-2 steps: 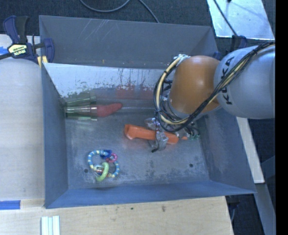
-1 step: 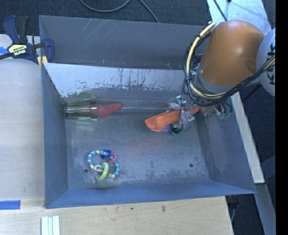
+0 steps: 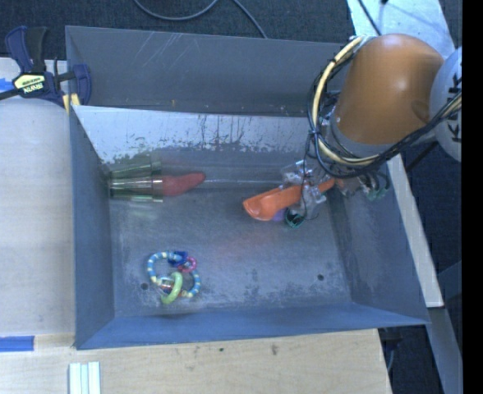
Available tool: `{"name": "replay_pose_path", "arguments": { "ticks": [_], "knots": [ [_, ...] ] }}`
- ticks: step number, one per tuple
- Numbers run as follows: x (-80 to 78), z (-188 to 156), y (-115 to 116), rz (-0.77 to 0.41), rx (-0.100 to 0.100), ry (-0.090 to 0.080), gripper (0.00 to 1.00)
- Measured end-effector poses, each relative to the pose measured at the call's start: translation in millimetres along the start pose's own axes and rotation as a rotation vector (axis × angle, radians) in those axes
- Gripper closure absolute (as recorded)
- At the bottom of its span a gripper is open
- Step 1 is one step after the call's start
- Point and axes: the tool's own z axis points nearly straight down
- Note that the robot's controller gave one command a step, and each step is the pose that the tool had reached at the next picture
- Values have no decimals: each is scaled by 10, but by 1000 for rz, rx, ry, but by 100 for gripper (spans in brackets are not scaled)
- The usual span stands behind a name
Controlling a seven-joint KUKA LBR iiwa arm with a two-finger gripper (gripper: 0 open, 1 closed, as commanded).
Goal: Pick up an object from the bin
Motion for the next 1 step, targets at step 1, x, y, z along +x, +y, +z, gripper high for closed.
{"name": "replay_pose_path", "arguments": {
  "ticks": [1],
  "knots": [
    [-79,-299,137,63,-1,5,100]
  ]
}}
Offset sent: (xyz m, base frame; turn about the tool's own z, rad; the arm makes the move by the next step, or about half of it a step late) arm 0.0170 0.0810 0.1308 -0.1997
